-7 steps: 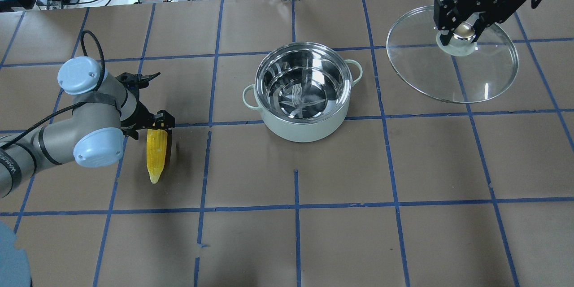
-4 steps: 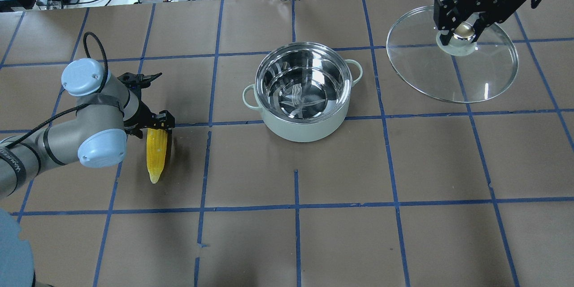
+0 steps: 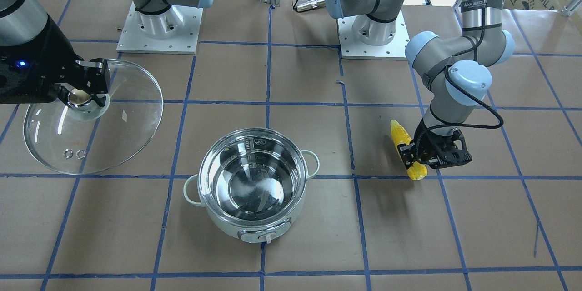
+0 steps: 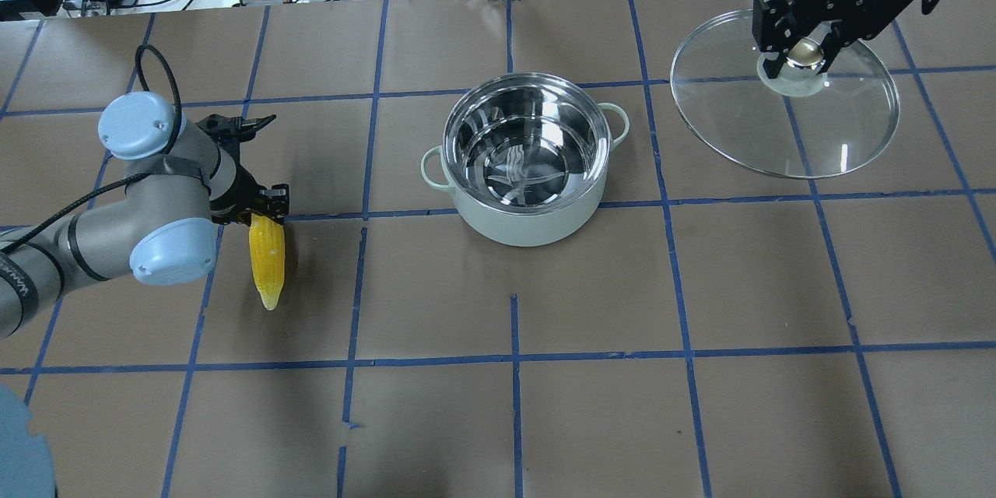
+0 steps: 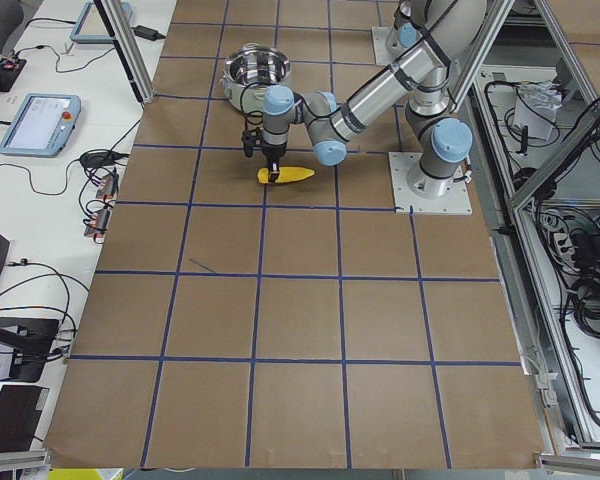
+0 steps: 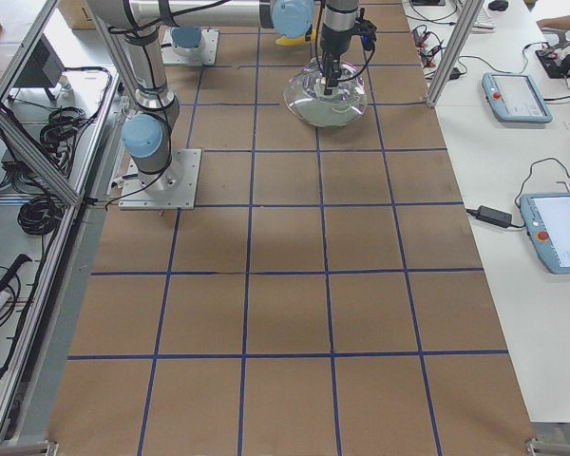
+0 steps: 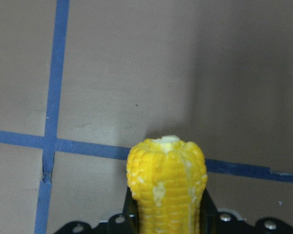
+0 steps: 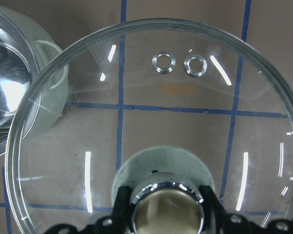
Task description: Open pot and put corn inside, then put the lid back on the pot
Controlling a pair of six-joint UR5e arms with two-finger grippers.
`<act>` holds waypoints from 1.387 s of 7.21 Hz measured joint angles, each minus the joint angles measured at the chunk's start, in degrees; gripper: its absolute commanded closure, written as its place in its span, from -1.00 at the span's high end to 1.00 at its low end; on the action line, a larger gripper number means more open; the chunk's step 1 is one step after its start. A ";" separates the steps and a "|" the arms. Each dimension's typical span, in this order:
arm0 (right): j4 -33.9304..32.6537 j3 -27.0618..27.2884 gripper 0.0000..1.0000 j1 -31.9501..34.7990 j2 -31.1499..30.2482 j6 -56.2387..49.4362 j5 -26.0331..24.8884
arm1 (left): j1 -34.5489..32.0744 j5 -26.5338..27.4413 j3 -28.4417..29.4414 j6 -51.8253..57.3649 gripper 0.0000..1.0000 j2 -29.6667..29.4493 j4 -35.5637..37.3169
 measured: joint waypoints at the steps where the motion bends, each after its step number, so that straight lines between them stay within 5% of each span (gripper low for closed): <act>1: 0.00 0.00 -0.72 0.00 0.01 0.01 0.00 | -1.96 0.13 3.93 -2.41 -0.41 3.05 -8.13; 4: 0.00 0.00 -0.72 0.00 0.05 0.08 0.00 | -13.81 0.25 21.96 -15.20 -0.55 5.34 -29.67; 10: 0.08 0.00 -0.85 -0.03 0.00 0.06 0.00 | -29.91 0.23 39.87 -29.22 -0.55 -9.94 -28.95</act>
